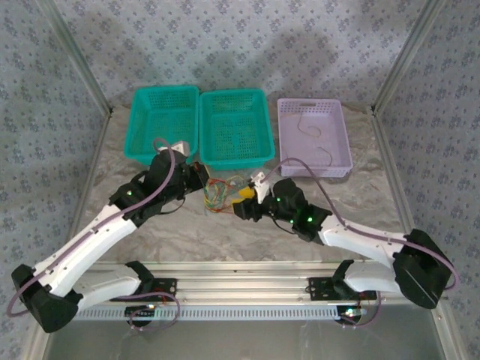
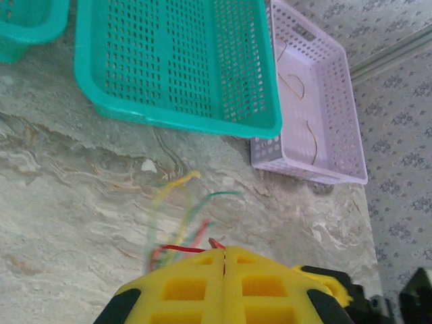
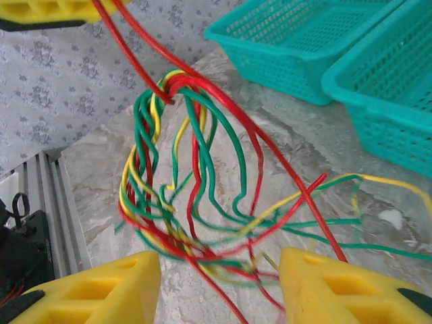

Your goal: Untangle the cables

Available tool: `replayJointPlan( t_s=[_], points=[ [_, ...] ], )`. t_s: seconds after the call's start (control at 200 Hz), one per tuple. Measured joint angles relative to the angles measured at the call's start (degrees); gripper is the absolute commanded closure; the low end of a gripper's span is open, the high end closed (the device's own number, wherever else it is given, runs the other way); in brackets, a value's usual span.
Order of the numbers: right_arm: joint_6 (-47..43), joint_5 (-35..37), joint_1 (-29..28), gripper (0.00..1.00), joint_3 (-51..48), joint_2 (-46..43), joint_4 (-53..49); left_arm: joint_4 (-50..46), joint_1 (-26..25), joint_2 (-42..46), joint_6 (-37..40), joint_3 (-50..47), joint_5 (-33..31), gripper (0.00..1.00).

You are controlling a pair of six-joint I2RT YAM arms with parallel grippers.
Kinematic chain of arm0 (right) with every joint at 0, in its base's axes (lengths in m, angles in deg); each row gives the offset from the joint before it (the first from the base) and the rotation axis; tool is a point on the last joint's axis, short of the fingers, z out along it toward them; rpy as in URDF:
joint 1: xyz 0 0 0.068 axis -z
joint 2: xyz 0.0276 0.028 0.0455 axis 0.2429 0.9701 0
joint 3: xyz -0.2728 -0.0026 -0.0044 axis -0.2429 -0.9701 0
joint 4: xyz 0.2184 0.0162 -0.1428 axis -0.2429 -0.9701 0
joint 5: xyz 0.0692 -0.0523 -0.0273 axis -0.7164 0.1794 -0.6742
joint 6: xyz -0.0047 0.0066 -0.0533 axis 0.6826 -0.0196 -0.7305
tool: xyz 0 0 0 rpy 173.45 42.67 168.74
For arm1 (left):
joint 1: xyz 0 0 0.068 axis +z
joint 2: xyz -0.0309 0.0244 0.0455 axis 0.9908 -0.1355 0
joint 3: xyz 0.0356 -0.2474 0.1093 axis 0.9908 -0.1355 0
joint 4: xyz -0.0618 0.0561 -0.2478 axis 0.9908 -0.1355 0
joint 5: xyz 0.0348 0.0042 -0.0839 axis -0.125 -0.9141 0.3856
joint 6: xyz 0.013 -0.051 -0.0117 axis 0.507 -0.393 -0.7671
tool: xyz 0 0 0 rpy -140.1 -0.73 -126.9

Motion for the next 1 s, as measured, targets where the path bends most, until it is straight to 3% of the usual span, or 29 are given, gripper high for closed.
replayJointPlan(
  t_s=[0.305,0.72,0.999],
  points=[
    [0.46,6.32,-6.78,0.46,3.17,10.8,4.68,2.71,-2.82,-3.02,-1.97,-0.15,0.42,1.0],
    [2.27,16.22,-6.62,0.45,2.29,14.64,16.52,4.96,-3.74,-2.99,-3.04,-2.62,0.44,1.0],
    [4.46,18.23,-5.16,0.49,0.96,17.0,22.84,5.2,-4.26,-2.99,-3.45,-2.89,0.39,1.0]
  ],
)
